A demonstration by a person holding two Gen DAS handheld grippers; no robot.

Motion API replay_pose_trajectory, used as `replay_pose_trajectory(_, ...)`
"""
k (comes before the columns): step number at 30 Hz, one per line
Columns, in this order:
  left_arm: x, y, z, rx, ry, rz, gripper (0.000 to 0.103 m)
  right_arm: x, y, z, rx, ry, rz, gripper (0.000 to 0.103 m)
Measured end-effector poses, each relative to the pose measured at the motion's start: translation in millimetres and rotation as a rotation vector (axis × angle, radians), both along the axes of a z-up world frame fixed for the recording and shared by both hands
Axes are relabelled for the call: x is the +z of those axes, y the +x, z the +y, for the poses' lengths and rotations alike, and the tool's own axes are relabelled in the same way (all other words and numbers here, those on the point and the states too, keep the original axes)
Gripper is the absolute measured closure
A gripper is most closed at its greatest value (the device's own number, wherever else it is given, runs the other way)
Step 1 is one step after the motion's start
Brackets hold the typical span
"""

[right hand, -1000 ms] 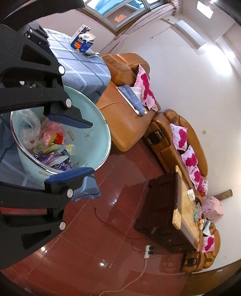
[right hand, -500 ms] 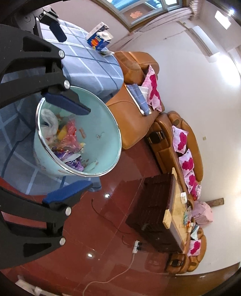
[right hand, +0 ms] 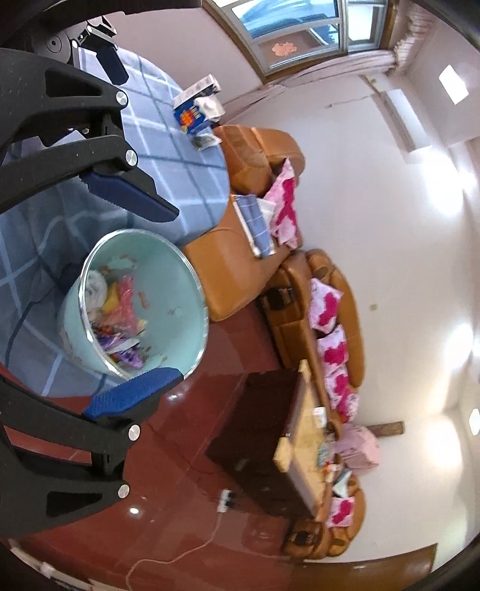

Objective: Collect trash

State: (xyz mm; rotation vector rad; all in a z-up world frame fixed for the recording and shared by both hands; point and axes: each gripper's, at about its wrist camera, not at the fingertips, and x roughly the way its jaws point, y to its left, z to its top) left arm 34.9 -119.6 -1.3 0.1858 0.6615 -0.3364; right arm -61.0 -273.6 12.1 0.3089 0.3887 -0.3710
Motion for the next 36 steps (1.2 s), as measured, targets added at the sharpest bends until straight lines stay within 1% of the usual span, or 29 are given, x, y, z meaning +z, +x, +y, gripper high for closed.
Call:
replay_pose_trajectory(2,5.9,-2.0,4.9,0.009,-0.011,-0.022,0.006,9.6,-5.8,9.0,-0.003,-0.038,-0.026,0.021)
replay_pose_trajectory(7,24.2,-10.2,15.5,0.03,-0.053,-0.086,0.006,29.1,-22.5,18.0,-0.018,-0.089,-0.104,0.019)
replay_pose_trajectory(11,36.3,-15.9,19.4,0.049,-0.076,-0.135,0.006,37.0,-29.2,19.6,-0.031,-0.125,-0.14,0.018)
replay_pose_trajectory(14,40.0,-21.2,20.3,0.052,-0.076,-0.165,0.006,38.6,-31.8,18.6,-0.038,-0.128,-0.157,0.018)
replay_pose_trajectory(26,42.6,-25.6,17.8,0.058,-0.076,-0.189,0.006,38.1,-34.3,11.8,-0.047,-0.118,-0.16,0.018)
replay_pose_trajectory(30,46.1,-29.2,16.3,0.044,-0.067,-0.226,0.006,39.2,-37.3,9.8,-0.053,-0.114,-0.161,0.018)
replay_pose_trajectory(33,47.4,-32.0,17.6,0.03,-0.082,-0.232,0.006,40.5,-39.8,6.6,-0.062,-0.111,-0.171,0.017)
replay_pose_trajectory(36,48.1,-32.3,16.6,0.03,-0.078,-0.236,0.006,41.3,-40.4,4.9,-0.065,-0.11,-0.17,0.017)
